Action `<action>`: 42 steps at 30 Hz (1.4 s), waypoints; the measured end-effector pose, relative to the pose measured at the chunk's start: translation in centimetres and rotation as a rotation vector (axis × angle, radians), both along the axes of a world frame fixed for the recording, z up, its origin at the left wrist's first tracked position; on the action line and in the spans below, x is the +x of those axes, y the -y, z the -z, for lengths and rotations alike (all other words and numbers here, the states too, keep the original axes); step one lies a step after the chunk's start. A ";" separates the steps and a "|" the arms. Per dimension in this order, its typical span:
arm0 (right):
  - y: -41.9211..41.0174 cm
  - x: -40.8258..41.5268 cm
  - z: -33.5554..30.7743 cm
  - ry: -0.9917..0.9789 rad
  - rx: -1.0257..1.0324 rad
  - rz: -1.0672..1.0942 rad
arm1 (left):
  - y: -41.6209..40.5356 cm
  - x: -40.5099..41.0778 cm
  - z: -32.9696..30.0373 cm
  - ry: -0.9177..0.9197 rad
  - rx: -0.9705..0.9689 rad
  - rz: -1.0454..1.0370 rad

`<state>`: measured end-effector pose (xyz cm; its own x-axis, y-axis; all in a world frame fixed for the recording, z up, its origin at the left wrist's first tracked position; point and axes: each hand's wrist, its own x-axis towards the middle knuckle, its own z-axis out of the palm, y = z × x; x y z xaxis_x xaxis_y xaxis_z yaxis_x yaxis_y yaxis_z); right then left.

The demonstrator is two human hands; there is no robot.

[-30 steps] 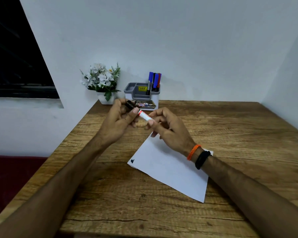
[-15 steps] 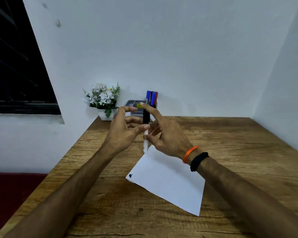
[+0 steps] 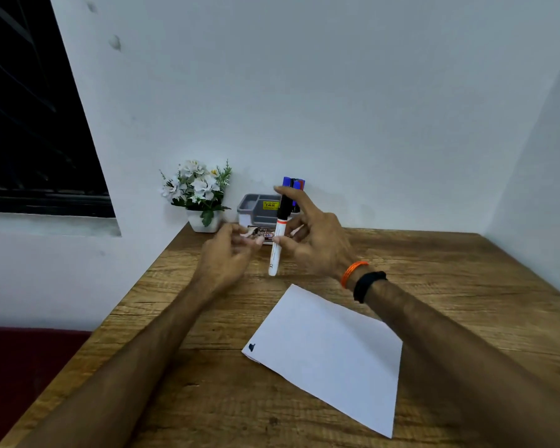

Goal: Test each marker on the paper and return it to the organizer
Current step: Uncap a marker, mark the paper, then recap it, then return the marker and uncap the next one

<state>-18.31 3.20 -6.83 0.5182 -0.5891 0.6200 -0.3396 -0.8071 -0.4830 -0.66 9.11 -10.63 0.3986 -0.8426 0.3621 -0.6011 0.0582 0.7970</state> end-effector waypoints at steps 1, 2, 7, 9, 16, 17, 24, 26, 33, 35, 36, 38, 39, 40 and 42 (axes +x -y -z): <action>0.6 0.3 -0.3 -0.009 0.001 0.013 | 0.3 0.6 0.9 0.147 0.085 -0.037; 1.2 0.7 -0.6 -0.015 -0.003 0.027 | 0.7 1.2 1.9 0.294 0.154 -0.047; 4.1 2.7 -1.7 -0.004 -0.018 0.092 | 1.8 2.3 3.7 0.606 0.346 0.004; 5.3 3.8 -1.8 0.032 -0.028 0.122 | 1.8 2.2 3.8 0.629 0.353 0.003; 7.8 7.4 -2.0 0.071 -0.073 0.192 | 2.0 2.4 4.0 0.649 0.328 -0.014; 8.0 7.8 -1.9 0.071 -0.083 0.201 | 2.0 2.5 4.1 0.647 0.328 -0.016; 8.9 8.9 -0.6 -0.248 -0.050 0.154 | 2.1 2.5 4.2 0.638 0.321 -0.014; 8.9 8.9 -0.5 -0.318 -0.025 0.137 | 2.0 2.5 4.2 0.641 0.319 -0.016; 8.9 7.3 -1.0 -0.182 0.001 0.218 | 2.0 2.4 4.1 0.637 0.344 -0.009; 9.2 6.5 -1.2 -0.110 -0.026 0.277 | 2.0 2.4 4.0 0.637 0.349 -0.007; 9.4 6.1 -1.4 -0.090 -0.043 0.314 | 2.0 2.3 4.0 0.638 0.350 -0.005; 9.6 5.4 -1.6 -0.074 -0.087 0.370 | 1.9 2.3 4.0 0.640 0.349 -0.003; 9.7 5.2 -1.6 -0.080 -0.119 0.390 | 1.9 2.3 4.0 0.642 0.350 -0.004; 9.7 5.1 -1.6 -0.092 -0.157 0.408 | 1.9 2.3 4.0 0.644 0.352 -0.006; 9.9 5.2 -1.7 -0.126 -0.220 0.448 | 1.9 2.3 4.0 0.645 0.360 -0.009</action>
<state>-13.14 -6.74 -5.17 0.3239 -0.6330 0.7031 -0.7200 -0.6470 -0.2509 1.62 7.26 -14.59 0.2073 -0.9512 0.2284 -0.9560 -0.1474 0.2536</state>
